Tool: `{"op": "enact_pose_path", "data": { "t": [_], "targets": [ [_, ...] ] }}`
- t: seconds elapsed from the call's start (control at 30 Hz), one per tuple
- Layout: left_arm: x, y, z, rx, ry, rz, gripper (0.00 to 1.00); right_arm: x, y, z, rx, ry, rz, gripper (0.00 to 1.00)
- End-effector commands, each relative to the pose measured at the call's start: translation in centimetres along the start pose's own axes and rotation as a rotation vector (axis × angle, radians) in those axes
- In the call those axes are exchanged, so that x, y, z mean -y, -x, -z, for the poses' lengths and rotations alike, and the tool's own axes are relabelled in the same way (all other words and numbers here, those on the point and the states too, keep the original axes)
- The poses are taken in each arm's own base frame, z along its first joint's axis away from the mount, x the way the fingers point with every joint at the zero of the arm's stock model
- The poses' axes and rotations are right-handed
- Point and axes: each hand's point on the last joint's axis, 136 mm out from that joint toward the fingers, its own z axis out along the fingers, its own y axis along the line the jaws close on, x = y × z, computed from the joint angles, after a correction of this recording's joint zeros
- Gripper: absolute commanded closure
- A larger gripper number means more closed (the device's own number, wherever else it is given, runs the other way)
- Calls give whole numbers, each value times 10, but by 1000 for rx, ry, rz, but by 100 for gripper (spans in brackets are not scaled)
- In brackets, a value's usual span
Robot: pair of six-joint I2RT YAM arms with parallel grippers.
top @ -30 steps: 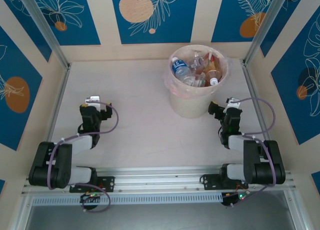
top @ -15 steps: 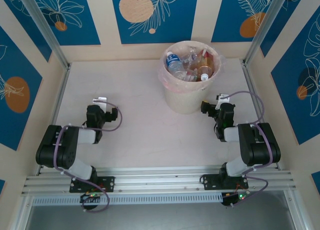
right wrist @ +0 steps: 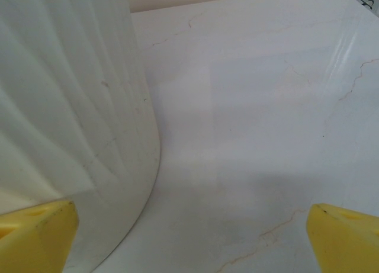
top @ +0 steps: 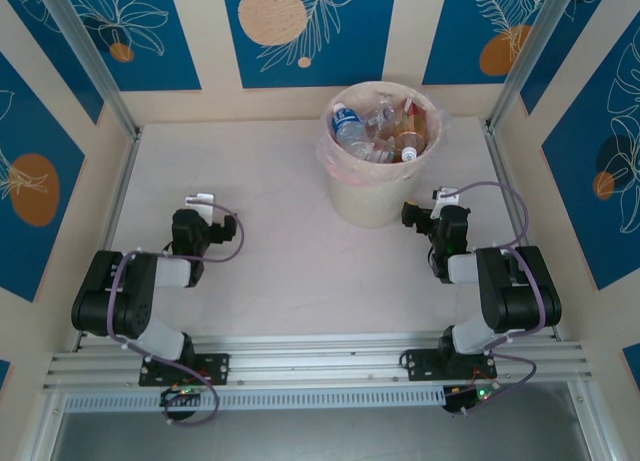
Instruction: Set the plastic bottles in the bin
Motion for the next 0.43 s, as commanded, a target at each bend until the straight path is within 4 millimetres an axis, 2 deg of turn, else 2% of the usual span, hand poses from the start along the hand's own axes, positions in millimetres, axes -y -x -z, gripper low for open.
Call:
{"op": "enact_pose_path", "data": {
  "t": [0.0, 0.4],
  "targets": [
    [-3, 12, -1, 38, -5, -3, 0, 0, 11, -2, 29, -4, 12, 1],
    [-3, 12, -1, 39, -5, -3, 0, 0, 11, -2, 30, -4, 13, 1]
  ]
}}
